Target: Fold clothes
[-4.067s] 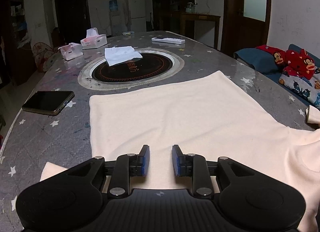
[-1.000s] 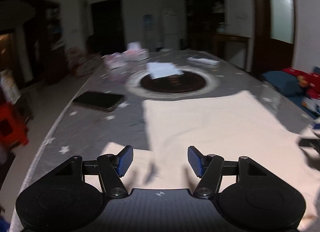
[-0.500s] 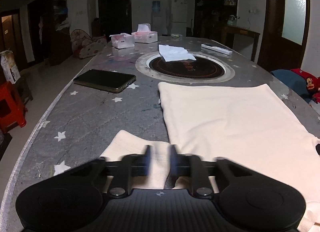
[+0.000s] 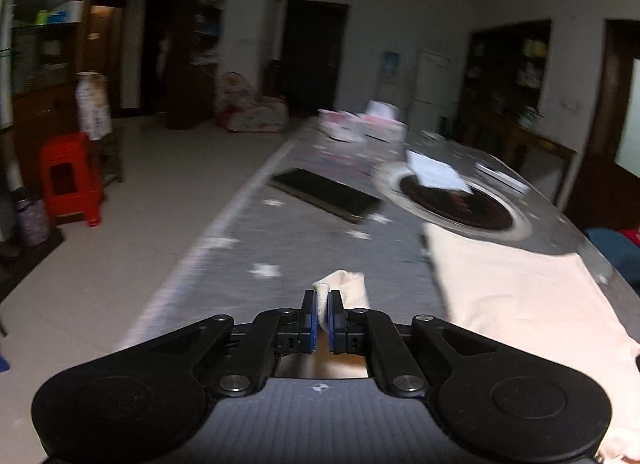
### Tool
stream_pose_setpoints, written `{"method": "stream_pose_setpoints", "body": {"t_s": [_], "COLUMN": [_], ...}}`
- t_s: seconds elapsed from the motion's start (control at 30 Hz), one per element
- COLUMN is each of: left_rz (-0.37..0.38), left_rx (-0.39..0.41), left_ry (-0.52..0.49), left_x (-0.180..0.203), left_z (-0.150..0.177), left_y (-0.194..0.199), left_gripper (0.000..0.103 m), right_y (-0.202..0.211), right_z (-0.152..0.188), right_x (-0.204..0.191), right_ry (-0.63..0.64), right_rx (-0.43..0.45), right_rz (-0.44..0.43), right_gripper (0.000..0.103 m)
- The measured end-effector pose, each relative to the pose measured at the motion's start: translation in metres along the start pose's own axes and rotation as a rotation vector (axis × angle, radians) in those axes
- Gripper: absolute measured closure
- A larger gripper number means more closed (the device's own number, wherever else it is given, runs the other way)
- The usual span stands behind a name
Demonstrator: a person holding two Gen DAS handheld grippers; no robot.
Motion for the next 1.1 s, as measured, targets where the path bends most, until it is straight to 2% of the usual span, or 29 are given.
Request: {"method": "stream_pose_setpoints", "body": {"t_s": [0.17,0.3,0.4,0.5,0.57,0.63,0.73,0.9,1.0,1.1], "left_rz": [-0.113,-0.203,-0.253,-0.294,-0.322,-0.330,-0.223,0.007,0.039,0.004], "left_rx": [0.008,-0.022,-0.056,-0.082,-0.067,-0.038,-0.013,-0.067,-0.106,-0.109], "left_ry": [0.036,0.029,-0.005,-0.009,-0.001,0.005,0.009,-0.026,-0.065,-0.084], "left_x": [-0.042,-0.066,-0.071,-0.074,-0.073,-0.067,-0.045,0.006,0.024,0.018], "left_z": [0.008,0.020,0.031,0.038,0.036,0.029,0.020,0.025,0.032,0.032], "left_y": [0.022,0.029,0.029,0.026,0.026,0.031,0.036,0.018,-0.002,-0.007], "left_gripper": [0.097,0.097,0.097,0.092,0.091,0.086,0.086,0.080,0.079,0.077], "right_y": [0.000,0.000,0.000,0.000,0.001,0.001,0.001,0.001,0.001,0.001], "right_z": [0.000,0.000,0.000,0.000,0.001,0.001,0.001,0.001,0.001,0.001], "right_x": [0.000,0.000,0.000,0.000,0.000,0.000,0.000,0.000,0.000,0.000], "right_ry": [0.000,0.000,0.001,0.000,0.000,0.000,0.000,0.000,-0.001,-0.002], "right_rx": [0.000,0.000,0.000,0.000,0.000,0.000,0.000,-0.001,-0.001,-0.001], "right_rz": [0.001,0.001,0.001,0.001,0.001,0.001,0.001,0.001,0.000,0.000], "right_gripper": [0.000,0.000,0.000,0.000,0.000,0.000,0.000,0.000,0.000,0.000]}}
Point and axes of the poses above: each gripper's, at about its wrist camera, not at the fingertips, and y roughly against the way its jaws point, x to its right, z to its underside, the point moved 3 cm from there along -y, roughly the way its jaws point, and after that the axes turned 3 degrees about z, right-handed, at the moved point
